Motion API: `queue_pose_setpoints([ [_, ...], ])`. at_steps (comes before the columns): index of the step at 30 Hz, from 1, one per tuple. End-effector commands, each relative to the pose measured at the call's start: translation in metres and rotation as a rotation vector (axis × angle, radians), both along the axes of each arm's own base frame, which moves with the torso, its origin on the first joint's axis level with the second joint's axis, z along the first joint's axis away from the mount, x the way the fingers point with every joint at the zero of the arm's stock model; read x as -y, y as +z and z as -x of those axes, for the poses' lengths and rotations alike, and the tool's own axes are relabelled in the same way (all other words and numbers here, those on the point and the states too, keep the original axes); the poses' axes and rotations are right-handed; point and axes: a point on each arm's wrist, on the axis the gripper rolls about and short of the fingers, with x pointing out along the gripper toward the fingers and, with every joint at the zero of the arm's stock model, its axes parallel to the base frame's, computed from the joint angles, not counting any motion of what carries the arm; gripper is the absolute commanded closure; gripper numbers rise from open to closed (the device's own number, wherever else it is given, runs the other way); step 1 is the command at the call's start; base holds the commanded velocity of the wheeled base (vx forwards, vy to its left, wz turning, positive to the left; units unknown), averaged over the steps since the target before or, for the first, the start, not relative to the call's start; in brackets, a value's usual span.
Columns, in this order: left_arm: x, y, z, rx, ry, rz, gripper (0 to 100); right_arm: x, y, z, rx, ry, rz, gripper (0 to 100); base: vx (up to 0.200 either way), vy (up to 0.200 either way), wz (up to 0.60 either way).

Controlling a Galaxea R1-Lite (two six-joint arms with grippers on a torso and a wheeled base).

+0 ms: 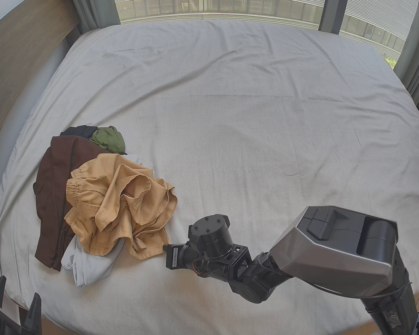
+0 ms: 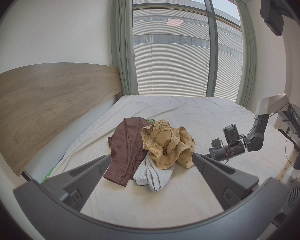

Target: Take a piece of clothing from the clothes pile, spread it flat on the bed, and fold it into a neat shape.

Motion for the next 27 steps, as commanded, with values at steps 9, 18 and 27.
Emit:
queue_pose_setpoints([
  [9, 0.000, -0.005, 0.000, -0.002, -0.001, -0.001, 0, 0.030, 0.028, 0.008, -0.009, -0.053, 0.040, 100, 0.000, 0.000, 0.00],
  [18, 0.000, -0.005, 0.000, -0.002, 0.001, -0.001, 0, 0.052, 0.019, 0.006, 0.005, -0.104, 0.130, 100, 0.000, 0.000, 0.00],
  [27, 0.000, -0.005, 0.000, -0.002, -0.001, -0.001, 0, 0.067, 0.024, 0.010, 0.013, -0.109, 0.161, 100, 0.000, 0.000, 0.00],
])
